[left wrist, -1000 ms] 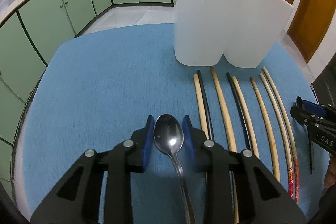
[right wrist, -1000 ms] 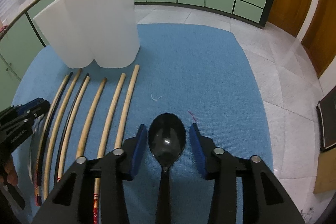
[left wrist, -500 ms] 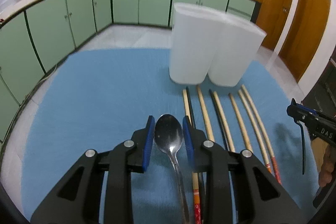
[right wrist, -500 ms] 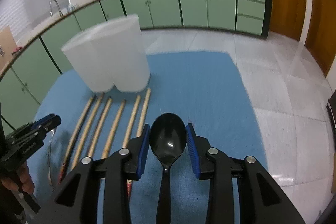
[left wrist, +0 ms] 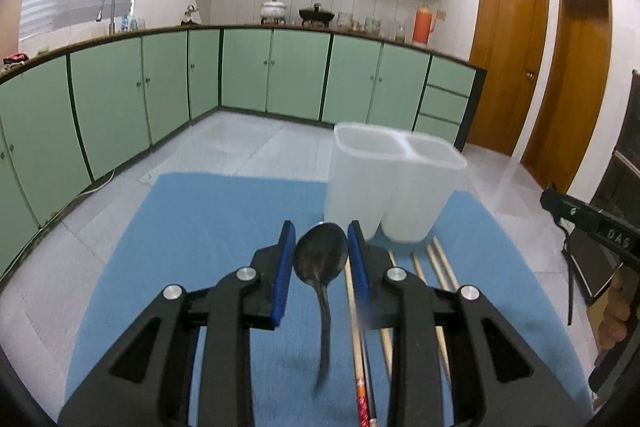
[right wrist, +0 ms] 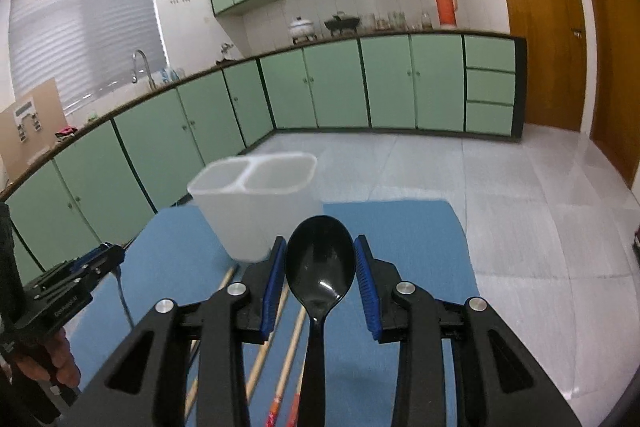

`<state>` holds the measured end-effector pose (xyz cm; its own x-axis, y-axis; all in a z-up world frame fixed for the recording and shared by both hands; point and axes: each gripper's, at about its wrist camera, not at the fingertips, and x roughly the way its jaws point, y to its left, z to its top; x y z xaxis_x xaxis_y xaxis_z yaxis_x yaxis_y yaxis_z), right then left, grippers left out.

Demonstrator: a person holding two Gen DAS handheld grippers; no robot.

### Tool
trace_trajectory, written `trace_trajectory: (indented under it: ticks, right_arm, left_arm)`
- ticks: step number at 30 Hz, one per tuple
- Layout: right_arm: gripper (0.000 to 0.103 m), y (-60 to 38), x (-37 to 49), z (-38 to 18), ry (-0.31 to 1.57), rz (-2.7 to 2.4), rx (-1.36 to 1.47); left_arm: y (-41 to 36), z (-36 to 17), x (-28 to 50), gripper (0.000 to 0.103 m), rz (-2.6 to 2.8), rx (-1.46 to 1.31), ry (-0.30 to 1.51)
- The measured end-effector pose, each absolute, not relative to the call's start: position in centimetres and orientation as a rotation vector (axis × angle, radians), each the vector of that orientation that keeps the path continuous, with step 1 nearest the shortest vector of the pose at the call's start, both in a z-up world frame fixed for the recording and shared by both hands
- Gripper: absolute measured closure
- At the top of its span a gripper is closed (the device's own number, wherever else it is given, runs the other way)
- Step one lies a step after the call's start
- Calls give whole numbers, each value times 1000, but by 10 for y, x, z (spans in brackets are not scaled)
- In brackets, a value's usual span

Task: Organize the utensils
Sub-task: 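Lift both spoons and carry them over the white utensil holder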

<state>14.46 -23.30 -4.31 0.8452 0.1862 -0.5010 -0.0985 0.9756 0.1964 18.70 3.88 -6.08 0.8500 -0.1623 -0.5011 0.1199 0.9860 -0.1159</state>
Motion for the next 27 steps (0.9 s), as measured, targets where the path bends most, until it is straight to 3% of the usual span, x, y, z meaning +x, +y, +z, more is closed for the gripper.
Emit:
trace_trajectory:
  ticks: [14, 27]
  right_arm:
    - [69, -230, 190, 8, 393, 216, 210]
    - [69, -216, 284, 37, 282, 235, 274]
  left_arm:
    - [34, 12, 208, 78, -203, -131, 371]
    - [-7, 63, 280, 79, -239, -137, 253]
